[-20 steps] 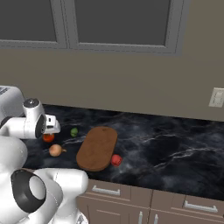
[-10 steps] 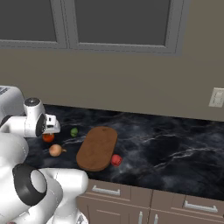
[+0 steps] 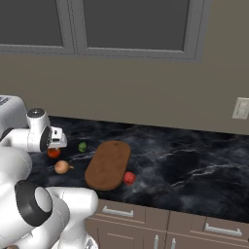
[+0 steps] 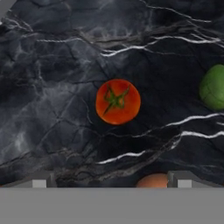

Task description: Place the avocado, onion, tomato, and bell pepper on the cutting board.

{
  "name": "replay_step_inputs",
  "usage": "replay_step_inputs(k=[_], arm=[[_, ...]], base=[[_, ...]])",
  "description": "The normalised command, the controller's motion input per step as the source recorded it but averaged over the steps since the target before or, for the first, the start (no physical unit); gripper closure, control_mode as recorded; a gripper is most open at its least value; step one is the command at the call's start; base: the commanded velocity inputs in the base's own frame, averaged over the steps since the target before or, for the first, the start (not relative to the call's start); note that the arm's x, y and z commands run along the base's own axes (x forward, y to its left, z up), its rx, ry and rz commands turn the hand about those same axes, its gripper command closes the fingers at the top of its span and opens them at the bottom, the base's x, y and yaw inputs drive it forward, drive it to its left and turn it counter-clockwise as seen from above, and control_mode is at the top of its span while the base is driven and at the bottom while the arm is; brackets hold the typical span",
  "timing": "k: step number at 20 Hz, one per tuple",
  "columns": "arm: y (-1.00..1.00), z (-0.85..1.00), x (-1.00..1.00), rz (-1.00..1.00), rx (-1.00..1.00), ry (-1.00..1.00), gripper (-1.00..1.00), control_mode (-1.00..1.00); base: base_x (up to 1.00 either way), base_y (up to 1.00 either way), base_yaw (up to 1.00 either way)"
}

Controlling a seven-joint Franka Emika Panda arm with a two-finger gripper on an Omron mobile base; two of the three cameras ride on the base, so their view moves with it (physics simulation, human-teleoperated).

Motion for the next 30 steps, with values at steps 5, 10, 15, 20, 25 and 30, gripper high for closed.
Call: replay_step_inputs(k=[5, 10, 15, 20, 25, 30], arm=[[0.02, -0.01, 0.11, 0.0, 0.0, 0.0, -1.0, -1.0], [0.1, -0.03, 0.17, 0.0, 0.0, 0.0, -1.0, -1.0], [0.12, -0.03, 0.11, 0.0, 0.0, 0.01, -1.0, -1.0], [0.05, -0.05, 0.13, 0.0, 0.0, 0.01, -1.0, -1.0], [0.0, -0.13, 0.16, 0.0, 0.0, 0.0, -1.0, -1.0], [0.01, -0.11, 0.14, 0.0, 0.0, 0.0, -1.0, -1.0]], base=[[0.0, 0.0, 0.0], [0.0, 0.0, 0.0], [0.0, 0.0, 0.0], [0.0, 0.0, 0.0], [0.0, 0.0, 0.0], [0.0, 0.0, 0.0]])
